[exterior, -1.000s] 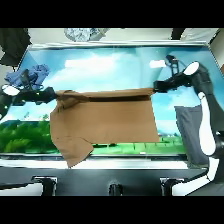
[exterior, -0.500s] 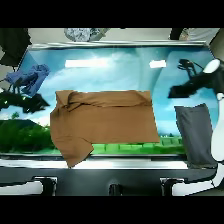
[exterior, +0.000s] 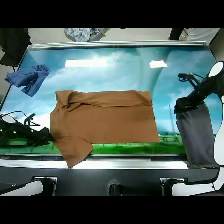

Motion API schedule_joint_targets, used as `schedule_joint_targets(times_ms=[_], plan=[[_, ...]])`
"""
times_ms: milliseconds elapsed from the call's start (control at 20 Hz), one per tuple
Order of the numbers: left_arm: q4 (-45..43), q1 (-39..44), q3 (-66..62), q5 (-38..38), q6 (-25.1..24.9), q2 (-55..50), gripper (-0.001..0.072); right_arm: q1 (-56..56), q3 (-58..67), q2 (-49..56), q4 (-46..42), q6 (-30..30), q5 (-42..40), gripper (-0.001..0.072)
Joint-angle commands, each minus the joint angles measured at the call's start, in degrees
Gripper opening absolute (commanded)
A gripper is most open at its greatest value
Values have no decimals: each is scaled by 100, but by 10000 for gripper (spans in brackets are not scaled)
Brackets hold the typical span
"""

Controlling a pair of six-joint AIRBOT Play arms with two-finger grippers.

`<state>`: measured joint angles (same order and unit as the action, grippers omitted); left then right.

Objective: Fold the shirts.

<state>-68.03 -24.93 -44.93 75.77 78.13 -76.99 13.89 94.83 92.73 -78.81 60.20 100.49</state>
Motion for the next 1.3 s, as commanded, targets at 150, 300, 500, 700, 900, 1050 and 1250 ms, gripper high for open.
schedule_joint_targets(times_ms=[150,300,500,700,900,1050,1250], plan=[[168,4,284,-844,-127,35,364,-136,-269,-31,-7,-72,-131,423],[245,92,284,-1132,-125,35,144,-136,-1167,-302,68,-111,-446,426],[245,267,280,-1222,-179,42,31,-133,-2586,-741,723,-286,-1034,563],[262,334,280,-1209,-260,173,30,-136,-3506,-754,1410,-236,-1921,563],[267,334,280,-1165,-385,485,28,-133,-3982,-754,1342,-96,-2310,562],[313,337,280,-1036,-494,592,27,-136,-4087,-754,1390,-68,-2382,560],[437,337,280,-960,-496,601,26,-136,-4430,-754,1766,-42,-2704,551]])
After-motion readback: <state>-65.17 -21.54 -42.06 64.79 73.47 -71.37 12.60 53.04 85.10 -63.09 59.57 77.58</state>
